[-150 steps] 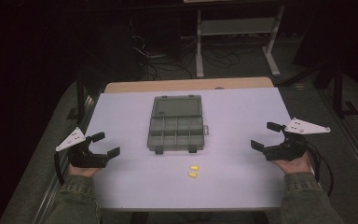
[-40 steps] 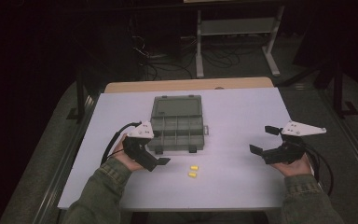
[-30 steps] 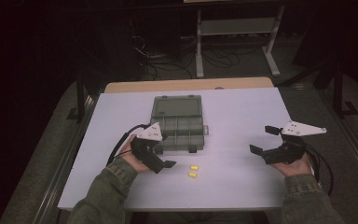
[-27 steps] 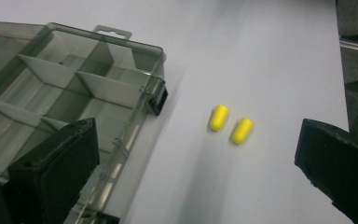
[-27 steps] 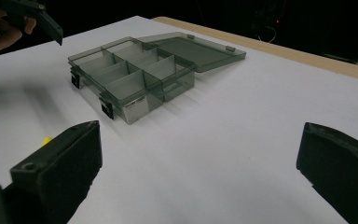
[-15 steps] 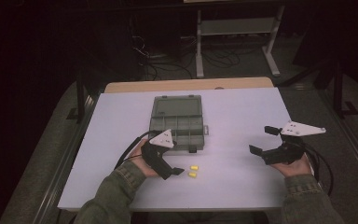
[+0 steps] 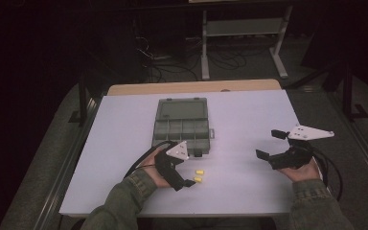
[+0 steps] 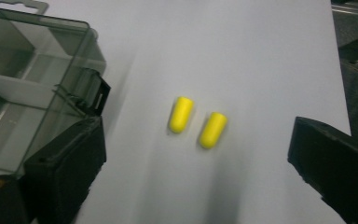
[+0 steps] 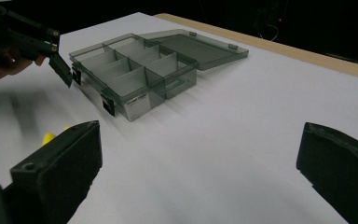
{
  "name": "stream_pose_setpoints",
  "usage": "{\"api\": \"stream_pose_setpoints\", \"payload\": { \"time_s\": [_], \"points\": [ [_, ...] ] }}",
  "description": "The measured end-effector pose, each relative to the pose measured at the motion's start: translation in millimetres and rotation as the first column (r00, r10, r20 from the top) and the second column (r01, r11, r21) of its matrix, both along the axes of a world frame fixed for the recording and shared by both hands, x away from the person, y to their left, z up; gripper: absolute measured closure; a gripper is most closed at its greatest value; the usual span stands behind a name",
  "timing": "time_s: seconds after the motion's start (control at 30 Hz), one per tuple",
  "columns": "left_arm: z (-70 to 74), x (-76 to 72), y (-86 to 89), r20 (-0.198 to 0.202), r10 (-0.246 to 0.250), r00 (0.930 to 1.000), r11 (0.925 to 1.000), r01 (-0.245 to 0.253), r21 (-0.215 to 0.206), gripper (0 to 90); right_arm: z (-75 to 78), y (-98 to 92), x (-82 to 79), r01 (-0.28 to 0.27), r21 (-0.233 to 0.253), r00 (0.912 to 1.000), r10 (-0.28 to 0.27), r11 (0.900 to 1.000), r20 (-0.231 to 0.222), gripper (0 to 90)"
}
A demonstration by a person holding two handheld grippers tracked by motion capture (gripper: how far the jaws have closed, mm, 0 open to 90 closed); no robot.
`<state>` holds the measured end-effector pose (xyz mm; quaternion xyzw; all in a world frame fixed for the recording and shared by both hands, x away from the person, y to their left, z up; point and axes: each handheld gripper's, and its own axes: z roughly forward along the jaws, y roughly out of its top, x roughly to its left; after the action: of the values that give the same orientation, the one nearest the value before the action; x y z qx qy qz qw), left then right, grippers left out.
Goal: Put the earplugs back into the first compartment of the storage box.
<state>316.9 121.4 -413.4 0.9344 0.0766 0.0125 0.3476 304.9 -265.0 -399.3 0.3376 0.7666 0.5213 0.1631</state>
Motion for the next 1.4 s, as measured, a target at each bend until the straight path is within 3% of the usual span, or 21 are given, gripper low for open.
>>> {"api": "stream_pose_setpoints", "payload": {
  "time_s": [0.27, 0.4, 0.63, 0.83, 1.4],
  "points": [
    [-3.9, -3.9, -4.1, 0.032, -0.047, 0.9984, 0.9989, 0.047, 0.008, 24.2, 0.4, -0.2, -0.1, -0.001, 0.0, 1.0, 0.001, 1.0, 0.003, 0.0],
    [-6.1, -4.7, -6.4, 0.02, -0.07, 0.9974, 0.9975, 0.07, 0.009, 36.9, 0.5, -0.4, -0.1, -0.002, 0.001, 1.0, 0.002, 1.0, 0.003, 0.0],
    [-10.1, -5.6, -13.4, 0.02, -0.102, 0.9946, 0.9944, 0.101, 0.031, 44.8, 0.7, -0.6, -0.2, -0.003, 0.003, 1.0, 0.003, 1.0, 0.004, 0.0],
    [-14.5, -5.6, -17.6, 0.017, -0.122, 0.9924, 0.9911, 0.121, 0.056, 59.7, 0.3, 0.3, -0.1, -0.01, 0.002, 0.9999, 0.01, 1.0, 0.001, 0.0],
    [-21.0, -3.0, -22.6, 0.01, -0.105, 0.9944, 0.9911, 0.104, 0.083, 75.1, 0.2, -0.6, 0.3, -0.01, 0.004, 0.9999, 0.011, 1.0, -0.003, 0.0]
  ]
}}
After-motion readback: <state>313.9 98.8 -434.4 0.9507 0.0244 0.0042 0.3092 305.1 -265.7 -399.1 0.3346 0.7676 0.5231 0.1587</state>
